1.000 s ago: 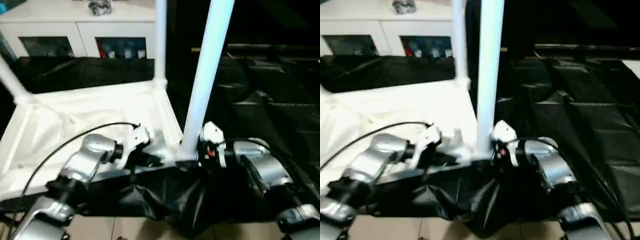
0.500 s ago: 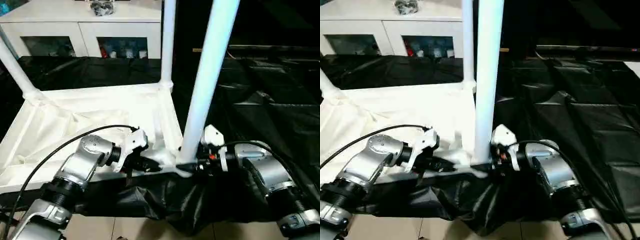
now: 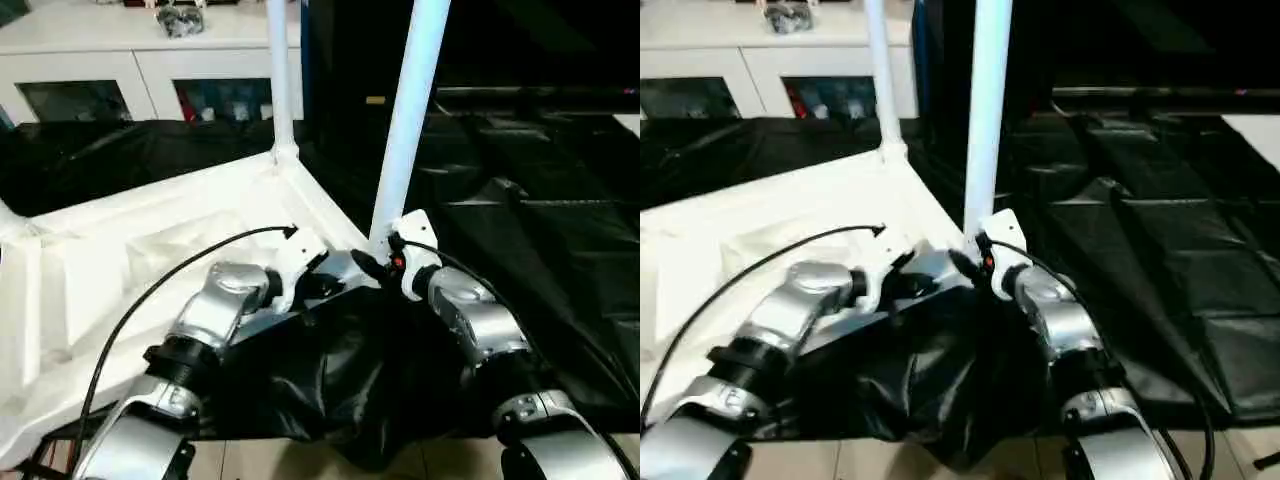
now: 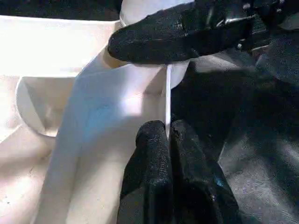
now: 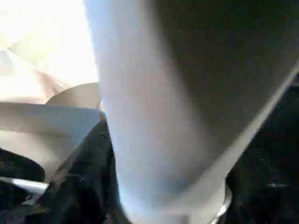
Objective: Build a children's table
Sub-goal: Rotate leg to tighten
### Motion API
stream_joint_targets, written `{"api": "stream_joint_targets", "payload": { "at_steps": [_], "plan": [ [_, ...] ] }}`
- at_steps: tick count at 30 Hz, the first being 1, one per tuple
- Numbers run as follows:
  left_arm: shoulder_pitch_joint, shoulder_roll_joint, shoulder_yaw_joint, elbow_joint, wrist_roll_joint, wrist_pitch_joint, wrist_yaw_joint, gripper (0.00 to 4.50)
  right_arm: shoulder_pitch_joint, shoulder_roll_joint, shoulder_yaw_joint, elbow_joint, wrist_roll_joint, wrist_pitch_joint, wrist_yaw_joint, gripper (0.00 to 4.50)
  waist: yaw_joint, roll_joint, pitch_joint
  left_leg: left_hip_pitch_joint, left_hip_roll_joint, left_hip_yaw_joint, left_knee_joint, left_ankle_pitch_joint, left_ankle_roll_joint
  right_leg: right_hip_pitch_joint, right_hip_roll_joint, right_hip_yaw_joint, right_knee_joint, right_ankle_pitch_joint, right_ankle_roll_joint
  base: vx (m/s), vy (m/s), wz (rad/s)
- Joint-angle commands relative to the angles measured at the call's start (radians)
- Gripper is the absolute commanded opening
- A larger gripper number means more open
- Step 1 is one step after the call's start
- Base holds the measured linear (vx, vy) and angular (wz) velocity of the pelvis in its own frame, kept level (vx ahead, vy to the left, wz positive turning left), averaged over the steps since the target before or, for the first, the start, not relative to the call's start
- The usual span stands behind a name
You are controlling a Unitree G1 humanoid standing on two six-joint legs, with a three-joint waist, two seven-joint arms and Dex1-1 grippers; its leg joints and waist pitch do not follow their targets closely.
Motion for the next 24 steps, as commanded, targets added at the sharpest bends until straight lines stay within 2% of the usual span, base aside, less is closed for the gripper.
{"api": "stream_joint_targets", "payload": {
  "at_steps": [1, 4, 6, 9, 12, 14, 17, 19, 23, 24],
  "plan": [
    [-0.033, -0.063, -0.02, -0.011, -0.036, -0.024, -0.01, 0.0, 0.008, 0.062, 0.063, 0.04, -0.001, 0.042, 0.061, 3.6, 0.0, -0.009, -0.057, 0.0, 0.008, 0.005, -0.067, -0.2, 0.067, 0.052, -0.035, 0.03, -0.07, -0.204, -0.239, 0.0, 0.0, 0.0],
    [-0.016, -0.034, -0.037, -0.029, -0.041, -0.058, -0.084, 0.0, -0.009, 0.038, 0.088, 0.04, -0.016, -0.003, 0.12, 3.87, -0.001, -0.007, -0.057, 0.002, 0.01, 0.003, -0.069, -0.226, 0.058, 0.051, -0.037, 0.03, -0.073, -0.239, -0.232, 0.0, 0.0, 0.0],
    [-0.008, -0.021, -0.042, -0.039, -0.044, -0.068, -0.109, 0.0, -0.006, 0.02, 0.104, 0.029, -0.016, -0.02, 0.167, 3.93, -0.002, -0.008, -0.059, 0.001, 0.01, 0.003, -0.067, -0.219, 0.061, 0.053, -0.036, 0.03, -0.071, -0.212, -0.236, 0.0, 0.0, 0.0],
    [0.007, 0.008, -0.055, -0.059, -0.053, -0.076, -0.166, 0.0, 0.017, -0.032, 0.149, -0.019, -0.021, -0.056, 0.287, 3.93, 0.002, -0.008, -0.063, -0.001, 0.011, 0.005, -0.062, -0.166, 0.094, 0.058, -0.036, 0.031, -0.06, -0.105, -0.268, 0.0, 0.0, 0.0],
    [0.025, 0.045, -0.069, -0.087, -0.064, -0.092, -0.237, 0.0, 0.049, -0.095, 0.187, -0.085, -0.012, -0.09, 0.415, 3.93, 0.005, -0.01, -0.062, 0.0, 0.013, 0.007, -0.061, -0.157, 0.11, 0.058, -0.038, 0.032, -0.057, -0.089, -0.279, 0.0, 0.0, 0.0],
    [0.037, 0.072, -0.076, -0.102, -0.073, -0.102, -0.287, 0.0, 0.079, -0.148, 0.209, -0.145, 0.01, -0.102, 0.529, 3.93, 0.009, -0.01, -0.058, 0.001, 0.015, 0.007, -0.063, -0.186, 0.116, 0.058, -0.036, 0.03, -0.062, -0.132, -0.275, 0.0, 0.0, 0.0],
    [0.047, 0.09, -0.079, -0.119, -0.09, -0.107, -0.34, 0.0, 0.093, -0.173, 0.211, -0.174, 0.022, -0.103, 0.577, 3.93, 0.012, -0.007, -0.053, 0.007, 0.018, 0.007, -0.068, -0.239, 0.093, 0.049, -0.036, 0.03, -0.07, -0.217, -0.263, 0.0, 0.0, 0.0],
    [0.06, 0.116, -0.088, -0.147, -0.105, -0.101, -0.406, 0.0, 0.109, -0.203, 0.223, -0.203, 0.032, -0.107, 0.636, 3.93, 0.015, -0.008, -0.051, 0.009, 0.018, 0.006, -0.071, -0.265, 0.078, 0.049, -0.036, 0.032, -0.073, -0.26, -0.247, 0.0, 0.0, 0.0],
    [0.067, 0.147, -0.098, -0.162, -0.11, -0.098, -0.447, 0.0, 0.13, -0.237, 0.235, -0.25, 0.057, -0.08, 0.712, 3.93, 0.023, -0.003, -0.053, 0.009, 0.02, 0.005, -0.072, -0.257, 0.072, 0.048, -0.035, 0.033, -0.07, -0.244, -0.245, 0.0, 0.0, 0.0],
    [0.068, 0.15, -0.098, -0.163, -0.11, -0.099, -0.451, 0.0, 0.132, -0.241, 0.237, -0.255, 0.06, -0.074, 0.719, 3.78, 0.025, -0.003, -0.053, 0.01, 0.02, 0.005, -0.072, -0.25, 0.072, 0.047, -0.034, 0.033, -0.07, -0.229, -0.249, 0.0, 0.0, 0.0]
  ]
}}
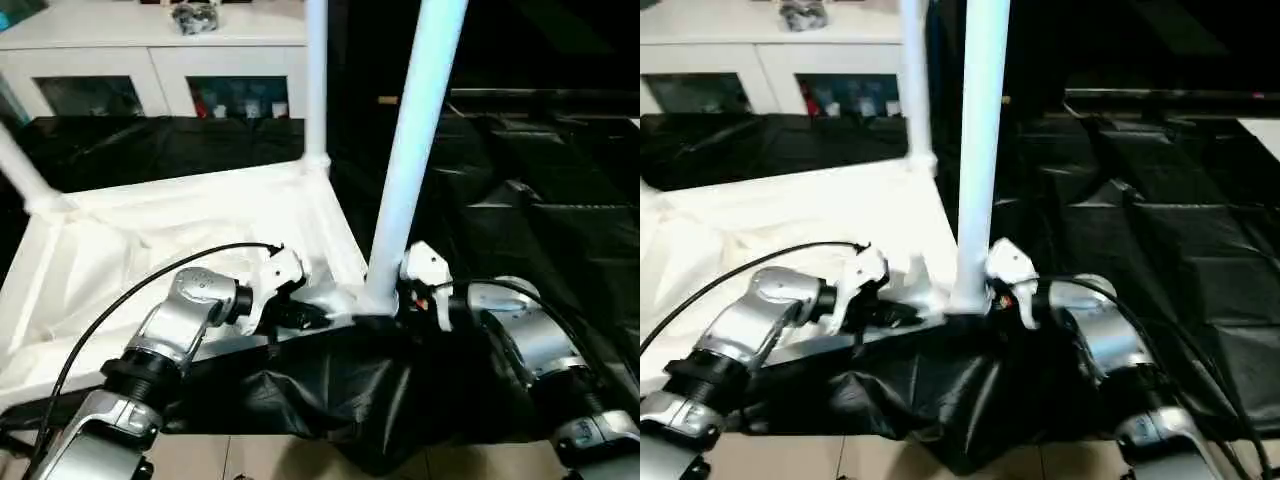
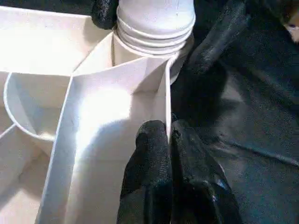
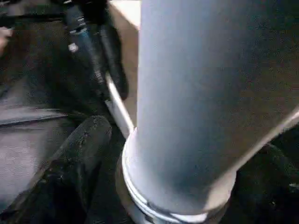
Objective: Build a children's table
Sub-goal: Rotate leg to tighten
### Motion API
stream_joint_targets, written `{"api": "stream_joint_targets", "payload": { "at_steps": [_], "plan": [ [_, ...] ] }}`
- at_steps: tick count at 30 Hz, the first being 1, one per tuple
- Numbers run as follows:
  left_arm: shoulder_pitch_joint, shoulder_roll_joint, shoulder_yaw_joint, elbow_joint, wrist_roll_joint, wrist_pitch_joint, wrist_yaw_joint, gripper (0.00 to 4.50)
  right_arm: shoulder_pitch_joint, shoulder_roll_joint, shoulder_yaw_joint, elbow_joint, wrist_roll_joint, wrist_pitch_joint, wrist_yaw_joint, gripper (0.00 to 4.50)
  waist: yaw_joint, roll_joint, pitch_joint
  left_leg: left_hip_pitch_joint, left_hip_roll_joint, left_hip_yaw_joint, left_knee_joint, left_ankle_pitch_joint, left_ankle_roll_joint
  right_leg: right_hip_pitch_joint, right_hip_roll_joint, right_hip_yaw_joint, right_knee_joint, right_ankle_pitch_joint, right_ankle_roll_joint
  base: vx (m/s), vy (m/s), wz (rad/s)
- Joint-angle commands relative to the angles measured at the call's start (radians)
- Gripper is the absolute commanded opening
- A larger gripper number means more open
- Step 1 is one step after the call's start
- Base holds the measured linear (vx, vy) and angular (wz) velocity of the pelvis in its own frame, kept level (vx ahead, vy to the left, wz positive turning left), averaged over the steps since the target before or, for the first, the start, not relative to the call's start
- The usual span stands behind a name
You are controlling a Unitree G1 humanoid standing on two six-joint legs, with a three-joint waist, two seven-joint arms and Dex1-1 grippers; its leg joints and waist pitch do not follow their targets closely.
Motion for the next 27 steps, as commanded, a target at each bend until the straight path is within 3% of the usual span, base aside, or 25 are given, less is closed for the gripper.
{"api": "stream_joint_targets", "payload": {
  "at_steps": [1, 9, 17, 19, 23, 25, 27],
  "plan": [
    [-0.016, -0.027, -0.038, -0.057, -0.042, -0.022, -0.061, 0.0, 0.014, 0.017, 0.068, -0.038, 0.009, 0.022, 0.057, 3.78, -0.004, -0.002, -0.056, 0.009, 0.019, 0.005, -0.072, -0.244, 0.071, 0.048, -0.034, 0.034, -0.069, -0.218, -0.251, 0.0, 0.0, 0.0],
    [-0.005, -0.02, -0.039, -0.073, -0.048, -0.012, -0.086, 0.0, 0.02, 0.026, 0.057, -0.047, 0.024, 0.05, 0.076, 3.13, 0.0, -0.004, -0.058, 0.007, 0.018, 0.005, -0.07, -0.217, 0.072, 0.052, -0.036, 0.033, -0.064, -0.18, -0.261, 0.0, 0.0, 0.0],
    [-0.022, -0.075, -0.02, -0.042, -0.036, -0.005, 0.006, 0.0, 0.0, 0.096, 0.02, 0.022, -0.001, 0.079, -0.083, 2.75, -0.007, -0.006, -0.053, 0.007, 0.015, 0.003, -0.074, -0.258, 0.045, 0.049, -0.038, 0.033, -0.076, -0.282, -0.228, 0.0, 0.0, 0.0],
    [-0.034, -0.101, -0.018, -0.016, -0.014, -0.005, 0.061, 0.0, -0.023, 0.145, -0.015, 0.08, -0.009, 0.128, -0.204, 2.73, -0.012, -0.005, -0.052, 0.007, 0.013, 0.002, -0.076, -0.268, 0.034, 0.046, -0.038, 0.033, -0.078, -0.309, -0.219, 0.0, 0.0, 0.0],
    [-0.077, -0.177, 0.006, 0.054, 0.026, 0.031, 0.233, 0.0, -0.066, 0.242, -0.055, 0.175, -0.057, 0.134, -0.461, 2.72, -0.025, -0.004, -0.054, 0.008, 0.01, -0.001, -0.075, -0.268, 0.012, 0.044, -0.037, 0.033, -0.081, -0.333, -0.202, 0.0, 0.0, 0.0],
    [-0.087, -0.194, 0.013, 0.069, 0.029, 0.038, 0.271, 0.0, -0.074, 0.26, -0.057, 0.189, -0.071, 0.135, -0.505, 2.72, -0.03, -0.003, -0.054, 0.008, 0.01, -0.001, -0.075, -0.264, 0.008, 0.044, -0.036, 0.032, -0.079, -0.314, -0.207, 0.0, 0.0, 0.0],
    [-0.107, -0.235, 0.028, 0.098, 0.039, 0.045, 0.351, 0.0, -0.081, 0.292, -0.037, 0.207, -0.106, 0.115, -0.551, 2.72, -0.034, -0.005, -0.057, 0.002, 0.008, 0.0, -0.073, -0.252, 0.026, 0.048, -0.037, 0.031, -0.08, -0.297, -0.205, 0.0, 0.0, 0.0]
  ]
}}
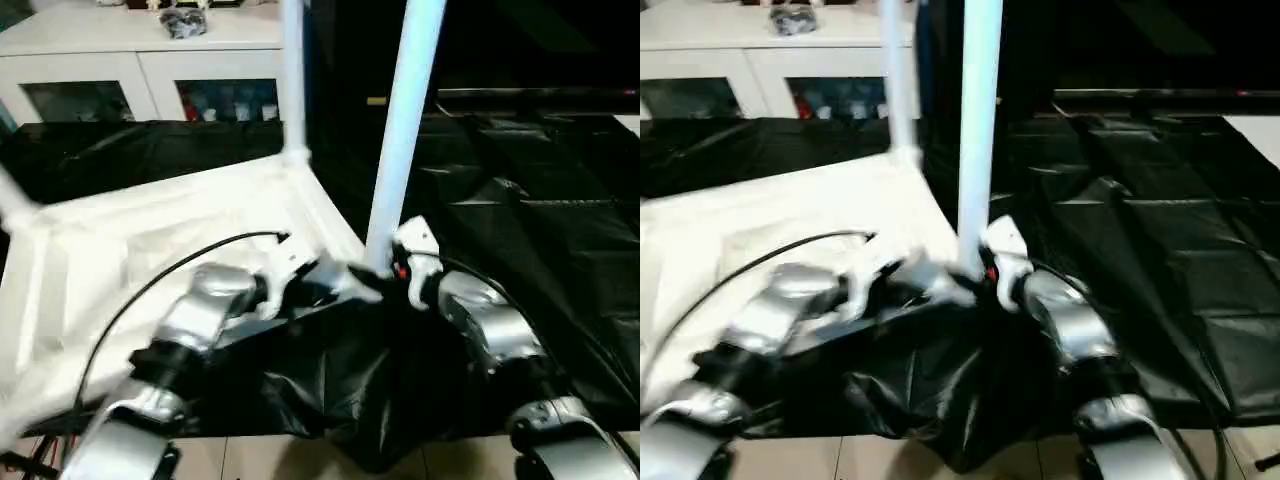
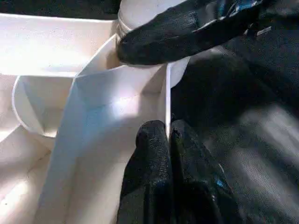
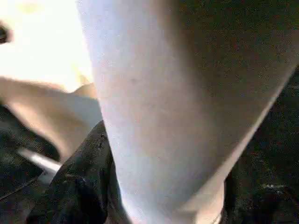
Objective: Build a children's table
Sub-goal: Rotate leg to tighten
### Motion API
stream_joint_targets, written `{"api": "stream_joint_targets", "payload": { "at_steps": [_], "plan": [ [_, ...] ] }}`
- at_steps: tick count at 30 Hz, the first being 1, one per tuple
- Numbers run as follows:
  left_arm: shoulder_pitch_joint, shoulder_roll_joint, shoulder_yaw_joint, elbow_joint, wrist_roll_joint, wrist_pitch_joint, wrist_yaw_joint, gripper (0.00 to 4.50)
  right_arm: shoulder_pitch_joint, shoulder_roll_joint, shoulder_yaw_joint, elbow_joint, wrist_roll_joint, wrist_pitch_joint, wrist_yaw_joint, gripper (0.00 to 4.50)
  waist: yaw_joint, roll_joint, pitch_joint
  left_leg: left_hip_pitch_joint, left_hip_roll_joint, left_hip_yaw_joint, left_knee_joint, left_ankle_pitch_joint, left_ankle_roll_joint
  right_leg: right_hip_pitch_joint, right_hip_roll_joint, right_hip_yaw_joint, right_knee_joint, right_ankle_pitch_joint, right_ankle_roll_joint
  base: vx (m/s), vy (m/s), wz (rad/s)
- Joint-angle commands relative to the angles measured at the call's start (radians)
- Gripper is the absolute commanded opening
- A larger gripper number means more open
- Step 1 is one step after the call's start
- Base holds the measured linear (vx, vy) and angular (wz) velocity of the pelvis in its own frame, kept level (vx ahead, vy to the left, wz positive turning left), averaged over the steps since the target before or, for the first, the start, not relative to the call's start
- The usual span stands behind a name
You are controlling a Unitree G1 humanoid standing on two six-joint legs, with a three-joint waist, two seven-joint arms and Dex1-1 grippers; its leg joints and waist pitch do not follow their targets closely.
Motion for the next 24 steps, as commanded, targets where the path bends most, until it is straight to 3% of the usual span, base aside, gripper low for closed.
{"api": "stream_joint_targets", "payload": {
  "at_steps": [1, 3, 4, 6, 9, 14, 16, 17, 19, 21, 24],
  "plan": [
    [-0.037, -0.082, -0.031, -0.008, -0.027, -0.005, 0.035, 0.0, 0.008, 0.074, 0.104, 0.035, -0.056, 0.019, 0.005, 2.72, -0.002, -0.009, -0.055, 0.002, 0.009, 0.002, -0.073, -0.248, 0.031, 0.046, -0.036, 0.03, -0.081, -0.292, -0.206, 0.0, 0.0, 0.0],
    [-0.044, -0.112, -0.021, 0.008, -0.013, -0.003, 0.088, 0.0, -0.004, 0.101, 0.109, 0.066, -0.076, -0.017, -0.038, 2.72, -0.001, -0.008, -0.057, -0.001, 0.007, 0.004, -0.07, -0.224, 0.048, 0.048, -0.036, 0.029, -0.078, -0.258, -0.215, 0.0, 0.0, 0.0],
    [-0.044, -0.112, -0.021, 0.008, -0.013, -0.003, 0.088, 0.0, -0.004, 0.101, 0.109, 0.066, -0.076, -0.017, -0.038, 3.07, -0.001, -0.008, -0.057, -0.001, 0.007, 0.004, -0.07, -0.224, 0.048, 0.048, -0.036, 0.029, -0.078, -0.258, -0.215, 0.0, 0.0, 0.0],
    [-0.041, -0.121, -0.021, 0.006, -0.013, -0.001, 0.089, 0.0, -0.015, 0.117, 0.083, 0.081, -0.046, 0.004, -0.041, 3.27, 0.001, -0.004, -0.057, 0.0, 0.007, 0.004, -0.07, -0.227, 0.064, 0.048, -0.037, 0.028, -0.081, -0.286, -0.212, 0.0, 0.0, 0.0],
    [-0.031, -0.119, -0.031, -0.005, -0.015, -0.012, 0.067, 0.0, -0.022, 0.12, 0.074, 0.087, -0.026, 0.018, -0.016, 3.51, 0.0, -0.003, -0.056, 0.0, 0.009, 0.003, -0.072, -0.251, 0.059, 0.046, -0.037, 0.028, -0.083, -0.314, -0.203, 0.0, 0.0, 0.0],
    [-0.007, -0.081, -0.046, -0.037, -0.027, -0.037, -0.007, 0.0, -0.017, 0.086, 0.082, 0.073, -0.038, -0.026, 0.021, 3.91, -0.002, -0.002, -0.057, -0.001, 0.01, 0.002, -0.074, -0.254, 0.058, 0.047, -0.038, 0.028, -0.083, -0.298, -0.203, 0.0, 0.0, 0.0],
    [0.005, -0.058, -0.054, -0.056, -0.033, -0.047, -0.052, 0.0, -0.004, 0.056, 0.098, 0.042, -0.032, -0.052, 0.093, 3.91, -0.002, -0.003, -0.06, -0.002, 0.01, 0.002, -0.072, -0.239, 0.062, 0.049, -0.038, 0.029, -0.079, -0.268, -0.21, 0.0, 0.0, 0.0],
    [0.012, -0.043, -0.058, -0.067, -0.038, -0.05, -0.08, 0.0, 0.01, 0.032, 0.113, 0.013, -0.027, -0.075, 0.15, 3.91, 0.001, -0.002, -0.063, -0.004, 0.011, 0.004, -0.068, -0.197, 0.083, 0.052, -0.037, 0.029, -0.072, -0.184, -0.229, 0.0, 0.0, 0.0],
    [0.025, -0.014, -0.065, -0.089, -0.047, -0.068, -0.133, 0.0, 0.042, -0.021, 0.143, -0.05, -0.013, -0.115, 0.272, 3.91, 0.004, -0.003, -0.064, -0.004, 0.013, 0.006, -0.064, -0.171, 0.11, 0.055, -0.036, 0.03, -0.065, -0.118, -0.253, 0.0, 0.0, 0.0],
    [0.034, 0.005, -0.068, -0.101, -0.053, -0.091, -0.169, 0.0, 0.067, -0.065, 0.162, -0.094, -0.001, -0.142, 0.358, 3.91, 0.007, -0.003, -0.064, -0.002, 0.013, 0.008, -0.062, -0.164, 0.129, 0.055, -0.035, 0.028, -0.063, -0.096, -0.271, 0.0, 0.0, 0.0],
    [0.055, 0.049, -0.08, -0.145, -0.082, -0.093, -0.268, 0.0, 0.093, -0.132, 0.173, -0.14, 0.027, -0.15, 0.492, 3.91, 0.014, -0.002, -0.06, 0.001, 0.017, 0.009, -0.064, -0.188, 0.126, 0.054, -0.035, 0.028, -0.064, -0.138, -0.272, 0.0, 0.0, 0.0]
  ]
}}
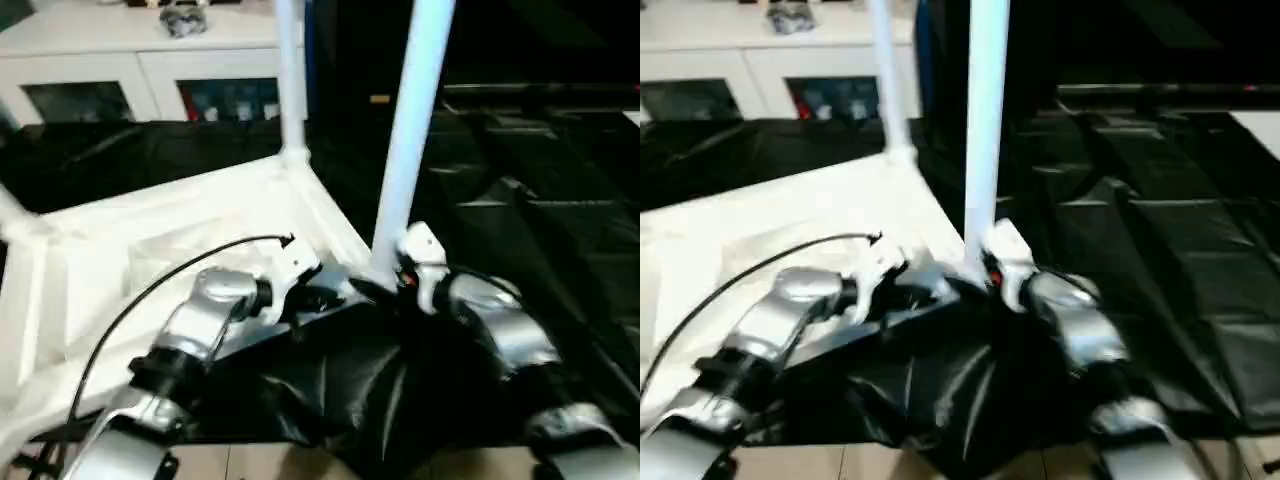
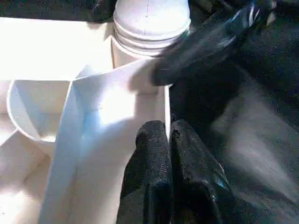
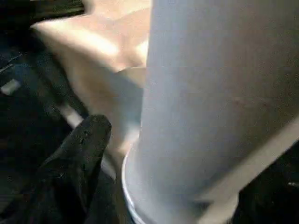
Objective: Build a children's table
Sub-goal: Rotate leg to tighten
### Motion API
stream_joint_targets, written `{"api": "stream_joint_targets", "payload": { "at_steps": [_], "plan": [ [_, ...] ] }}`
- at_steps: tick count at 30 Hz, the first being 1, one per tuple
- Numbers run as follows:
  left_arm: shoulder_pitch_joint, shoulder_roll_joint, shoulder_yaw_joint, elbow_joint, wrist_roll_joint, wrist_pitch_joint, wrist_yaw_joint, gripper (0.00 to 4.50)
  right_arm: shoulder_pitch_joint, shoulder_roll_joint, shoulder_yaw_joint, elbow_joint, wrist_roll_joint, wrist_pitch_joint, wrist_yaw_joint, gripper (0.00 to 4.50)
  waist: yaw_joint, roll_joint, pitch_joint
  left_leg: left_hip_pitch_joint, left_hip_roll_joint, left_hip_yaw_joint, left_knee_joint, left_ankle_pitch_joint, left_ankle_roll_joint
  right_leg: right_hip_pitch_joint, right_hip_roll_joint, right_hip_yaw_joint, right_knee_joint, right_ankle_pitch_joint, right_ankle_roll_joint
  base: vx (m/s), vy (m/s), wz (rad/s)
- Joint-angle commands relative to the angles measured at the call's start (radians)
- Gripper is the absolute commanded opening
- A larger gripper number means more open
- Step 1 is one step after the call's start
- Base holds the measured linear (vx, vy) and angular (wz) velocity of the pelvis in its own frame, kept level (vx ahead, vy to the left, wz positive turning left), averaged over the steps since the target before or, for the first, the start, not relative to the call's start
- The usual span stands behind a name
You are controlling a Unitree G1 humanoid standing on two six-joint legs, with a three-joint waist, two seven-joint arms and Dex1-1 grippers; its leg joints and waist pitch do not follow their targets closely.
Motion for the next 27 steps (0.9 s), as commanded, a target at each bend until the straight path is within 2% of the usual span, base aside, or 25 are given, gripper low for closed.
{"api": "stream_joint_targets", "payload": {
  "at_steps": [1, 3, 4, 6, 11, 17, 24, 25, 26, 27],
  "plan": [
    [-0.01, -0.024, -0.051, -0.064, -0.051, -0.038, -0.088, 0.0, 0.016, 0.017, 0.096, -0.039, 0.012, -0.009, 0.123, 3.91, 0.003, -0.012, -0.053, 0.003, 0.018, 0.007, -0.063, -0.196, 0.121, 0.056, -0.035, 0.031, -0.064, -0.145, -0.276, 0.0, 0.0, 0.0],
    [0.001, 0.009, -0.059, -0.089, -0.06, -0.034, -0.144, 0.0, 0.027, -0.021, 0.098, -0.066, 0.034, 0.005, 0.197, 3.91, 0.006, -0.013, -0.049, 0.006, 0.02, 0.008, -0.066, -0.234, 0.105, 0.051, -0.034, 0.032, -0.068, -0.202, -0.266, 0.0, 0.0, 0.0],
    [0.002, 0.01, -0.059, -0.09, -0.061, -0.034, -0.146, 0.0, 0.028, -0.023, 0.098, -0.068, 0.035, 0.006, 0.201, 3.76, 0.006, -0.013, -0.049, 0.006, 0.02, 0.008, -0.066, -0.234, 0.105, 0.051, -0.034, 0.032, -0.068, -0.202, -0.266, 0.0, 0.0, 0.0],
    [0.008, 0.033, -0.061, -0.098, -0.067, -0.037, -0.182, 0.0, 0.041, -0.05, 0.104, -0.099, 0.054, 0.027, 0.251, 3.66, 0.017, -0.014, -0.049, 0.012, 0.02, 0.007, -0.069, -0.25, 0.086, 0.047, -0.035, 0.035, -0.071, -0.244, -0.25, 0.0, 0.0, 0.0],
    [0.012, 0.052, -0.062, -0.108, -0.074, -0.034, -0.213, 0.0, 0.047, -0.061, 0.109, -0.114, 0.058, 0.041, 0.279, 3.25, 0.018, -0.013, -0.05, 0.007, 0.019, 0.005, -0.07, -0.231, 0.076, 0.05, -0.036, 0.036, -0.068, -0.224, -0.247, 0.0, 0.0, 0.0],
    [0.019, 0.063, -0.068, -0.126, -0.081, -0.023, -0.234, 0.0, 0.054, -0.059, 0.107, -0.134, 0.068, 0.068, 0.292, 2.79, 0.019, -0.015, -0.053, 0.004, 0.018, 0.006, -0.066, -0.185, 0.091, 0.053, -0.036, 0.034, -0.062, -0.164, -0.259, 0.0, 0.0, 0.0],
    [0.01, 0.029, -0.052, -0.096, -0.062, -0.014, -0.151, 0.0, 0.059, -0.023, 0.093, -0.123, 0.06, 0.073, 0.223, 2.7, 0.018, -0.019, -0.049, 0.007, 0.018, 0.006, -0.068, -0.21, 0.076, 0.049, -0.037, 0.036, -0.069, -0.226, -0.243, 0.0, 0.0, 0.0],
    [0.001, 0.012, -0.046, -0.08, -0.051, -0.006, -0.107, 0.0, 0.05, 0.004, 0.078, -0.099, 0.048, 0.07, 0.16, 2.69, 0.017, -0.022, -0.048, 0.004, 0.017, 0.005, -0.069, -0.213, 0.072, 0.051, -0.037, 0.035, -0.069, -0.246, -0.235, 0.0, 0.0, 0.0],
    [-0.021, -0.025, -0.032, -0.044, -0.03, 0.006, -0.015, 0.0, 0.023, 0.059, 0.044, -0.039, 0.025, 0.088, 0.017, 2.69, 0.014, -0.02, -0.047, 0.004, 0.016, 0.007, -0.069, -0.215, 0.066, 0.046, -0.037, 0.037, -0.071, -0.256, -0.232, 0.0, 0.0, 0.0],
    [-0.031, -0.042, -0.025, -0.028, -0.022, 0.014, 0.026, 0.0, 0.011, 0.08, 0.03, -0.012, 0.016, 0.096, -0.043, 2.69, 0.005, -0.021, -0.046, 0.006, 0.012, 0.003, -0.072, -0.235, 0.037, 0.047, -0.038, 0.035, -0.077, -0.316, -0.213, 0.0, 0.0, 0.0]
  ]
}}
